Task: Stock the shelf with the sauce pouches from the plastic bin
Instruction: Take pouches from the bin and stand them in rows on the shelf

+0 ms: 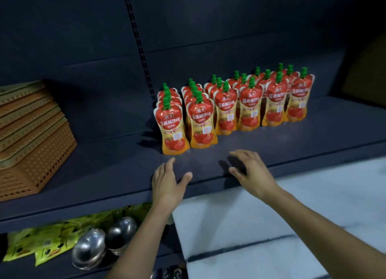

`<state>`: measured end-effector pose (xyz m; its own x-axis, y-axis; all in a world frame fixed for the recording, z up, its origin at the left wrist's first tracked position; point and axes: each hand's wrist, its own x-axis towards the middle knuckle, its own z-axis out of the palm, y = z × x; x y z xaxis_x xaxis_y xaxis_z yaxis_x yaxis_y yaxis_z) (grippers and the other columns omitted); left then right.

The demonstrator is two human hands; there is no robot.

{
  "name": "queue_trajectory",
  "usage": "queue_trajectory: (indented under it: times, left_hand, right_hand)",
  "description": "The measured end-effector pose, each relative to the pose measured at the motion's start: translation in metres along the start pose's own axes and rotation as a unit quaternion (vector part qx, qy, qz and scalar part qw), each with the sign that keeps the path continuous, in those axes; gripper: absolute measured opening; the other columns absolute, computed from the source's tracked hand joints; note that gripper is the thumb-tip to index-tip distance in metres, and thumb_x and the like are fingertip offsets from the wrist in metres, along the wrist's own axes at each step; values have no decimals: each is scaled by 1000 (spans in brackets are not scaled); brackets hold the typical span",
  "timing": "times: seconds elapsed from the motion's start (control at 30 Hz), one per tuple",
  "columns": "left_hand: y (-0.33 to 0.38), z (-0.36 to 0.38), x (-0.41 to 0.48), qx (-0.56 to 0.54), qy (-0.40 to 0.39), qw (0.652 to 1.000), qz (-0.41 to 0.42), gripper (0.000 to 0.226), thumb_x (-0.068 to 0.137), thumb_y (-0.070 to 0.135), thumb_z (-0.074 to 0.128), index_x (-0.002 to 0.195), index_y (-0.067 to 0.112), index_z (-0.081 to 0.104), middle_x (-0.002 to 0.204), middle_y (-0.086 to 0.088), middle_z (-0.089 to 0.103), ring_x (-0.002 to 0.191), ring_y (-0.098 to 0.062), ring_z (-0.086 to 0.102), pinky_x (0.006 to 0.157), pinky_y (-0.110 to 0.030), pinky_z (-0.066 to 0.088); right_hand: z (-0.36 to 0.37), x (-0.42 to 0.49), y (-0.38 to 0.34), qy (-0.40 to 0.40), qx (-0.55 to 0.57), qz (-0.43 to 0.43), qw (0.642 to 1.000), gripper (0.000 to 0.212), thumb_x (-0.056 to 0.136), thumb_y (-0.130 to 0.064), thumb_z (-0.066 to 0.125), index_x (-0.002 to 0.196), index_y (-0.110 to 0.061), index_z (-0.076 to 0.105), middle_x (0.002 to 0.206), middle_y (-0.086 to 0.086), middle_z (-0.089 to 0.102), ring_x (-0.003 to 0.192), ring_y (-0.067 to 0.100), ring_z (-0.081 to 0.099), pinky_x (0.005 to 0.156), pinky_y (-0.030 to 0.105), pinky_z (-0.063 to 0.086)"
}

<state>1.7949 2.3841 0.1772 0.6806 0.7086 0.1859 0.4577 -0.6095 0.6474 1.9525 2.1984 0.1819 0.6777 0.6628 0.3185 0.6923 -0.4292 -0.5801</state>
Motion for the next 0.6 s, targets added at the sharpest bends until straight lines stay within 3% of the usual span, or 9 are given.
queue_trajectory:
  times: [0.1, 0.2, 0.3, 0.47, 0.53, 0.6]
  left_hand:
    - [18, 23, -44, -9, 5, 997, 81, 62, 93, 42, 59, 146, 21, 37, 151, 0, 37, 144, -17, 23, 118, -40, 23]
    - [31, 54, -83, -26, -27, 989, 146, 54, 93, 36, 61, 142, 19, 44, 147, 2, 41, 141, -12, 27, 117, -33, 25]
    - [53, 91, -124, -23, -86, 978, 190, 51, 95, 35, 58, 142, 22, 42, 144, 6, 41, 138, -7, 28, 113, -20, 23]
    - [109, 162, -196, -39, -205, 955, 211, 52, 95, 37, 57, 143, 26, 39, 141, 12, 46, 132, -8, 40, 107, -20, 30]
    - [139, 191, -230, -44, -243, 943, 221, 50, 95, 38, 56, 141, 29, 39, 139, 14, 48, 130, -6, 43, 103, -19, 32]
    - [171, 220, -269, -49, -280, 930, 234, 49, 95, 39, 55, 141, 31, 38, 139, 16, 48, 128, -2, 43, 98, -18, 33]
  right_hand:
    - [-1, -52, 11, 60, -8, -26, 998, 42, 91, -25, 60, 132, -20, 53, 136, -2, 50, 128, 16, 40, 102, 29, 39]
    - [-4, -101, 30, 80, 6, 17, 997, 42, 94, -30, 56, 135, -27, 49, 139, -10, 45, 128, 8, 39, 92, 21, 38]
    - [-17, -162, 62, 86, 22, 79, 993, 41, 95, -33, 53, 135, -32, 44, 138, -14, 43, 123, 5, 44, 86, 24, 43]
    - [-61, -281, 121, 86, 34, 204, 975, 41, 94, -35, 54, 134, -35, 44, 129, -15, 49, 108, 2, 53, 88, 34, 51]
    - [-86, -328, 143, 94, 29, 246, 964, 41, 94, -31, 55, 134, -29, 46, 130, -11, 52, 105, 3, 54, 89, 27, 47]
    - [-117, -374, 164, 91, 2, 296, 951, 43, 94, -33, 54, 136, -30, 43, 127, -9, 54, 103, 7, 57, 86, 29, 47]
